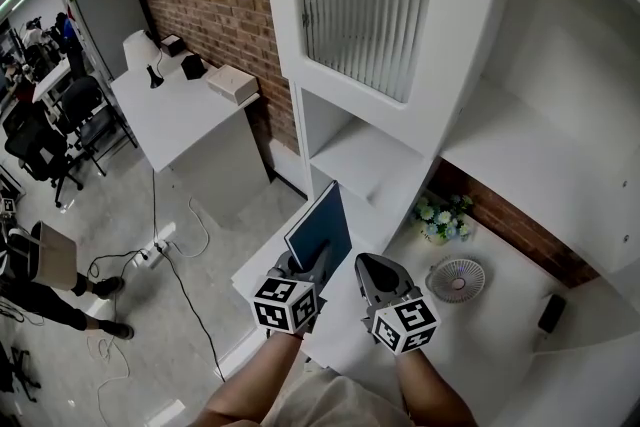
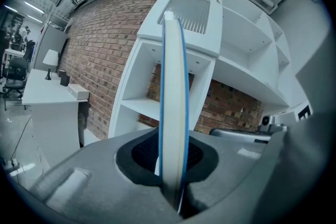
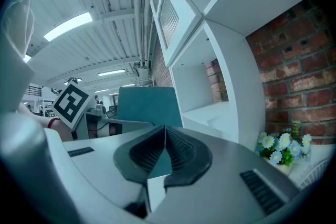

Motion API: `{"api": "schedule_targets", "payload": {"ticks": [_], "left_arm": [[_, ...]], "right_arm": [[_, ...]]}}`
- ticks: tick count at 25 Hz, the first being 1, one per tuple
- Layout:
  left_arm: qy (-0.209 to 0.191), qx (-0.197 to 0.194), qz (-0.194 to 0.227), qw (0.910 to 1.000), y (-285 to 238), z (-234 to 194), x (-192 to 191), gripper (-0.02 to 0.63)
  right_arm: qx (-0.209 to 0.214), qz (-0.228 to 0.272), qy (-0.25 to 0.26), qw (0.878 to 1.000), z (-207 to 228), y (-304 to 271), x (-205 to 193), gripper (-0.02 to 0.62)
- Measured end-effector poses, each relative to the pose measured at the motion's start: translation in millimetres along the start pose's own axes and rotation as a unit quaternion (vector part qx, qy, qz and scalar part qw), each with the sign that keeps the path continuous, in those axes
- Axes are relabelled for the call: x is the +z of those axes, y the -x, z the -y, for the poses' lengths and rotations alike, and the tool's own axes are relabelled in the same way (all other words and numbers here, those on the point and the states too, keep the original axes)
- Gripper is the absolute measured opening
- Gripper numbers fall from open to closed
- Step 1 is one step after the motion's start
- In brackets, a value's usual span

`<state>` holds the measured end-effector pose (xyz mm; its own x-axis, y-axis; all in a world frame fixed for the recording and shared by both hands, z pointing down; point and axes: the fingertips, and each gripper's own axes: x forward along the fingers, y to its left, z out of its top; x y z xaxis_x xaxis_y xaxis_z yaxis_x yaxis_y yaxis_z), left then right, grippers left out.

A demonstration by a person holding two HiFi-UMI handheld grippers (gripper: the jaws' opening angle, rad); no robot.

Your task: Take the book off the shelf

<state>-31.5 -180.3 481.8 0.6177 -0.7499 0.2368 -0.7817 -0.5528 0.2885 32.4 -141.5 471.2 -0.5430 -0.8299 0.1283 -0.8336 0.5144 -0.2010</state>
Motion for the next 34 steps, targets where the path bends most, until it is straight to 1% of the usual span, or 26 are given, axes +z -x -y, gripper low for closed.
{"api": "schedule_targets", "payload": {"ticks": [5,12,34], "left_arm": [[0.000,0.000,0.003,1.0000,1.0,-0.4,1.1,0.049],[0.003,0.001,0.002,1.0000,5.7,2.1,0.3,0.049],[0.001,0.000,0.001,1.0000,7.2,5.3,3.6,0.049]], "right_arm": [[0.003,-0.007,0.005,1.000,-1.1,-1.5,-3.1,0.017],[0.001,-0.021,0.024,0.999,-5.7,1.4,-2.6,0.014],[0.001,-0.023,0.026,0.999,-4.9,2.6,1.7,0.014]]}}
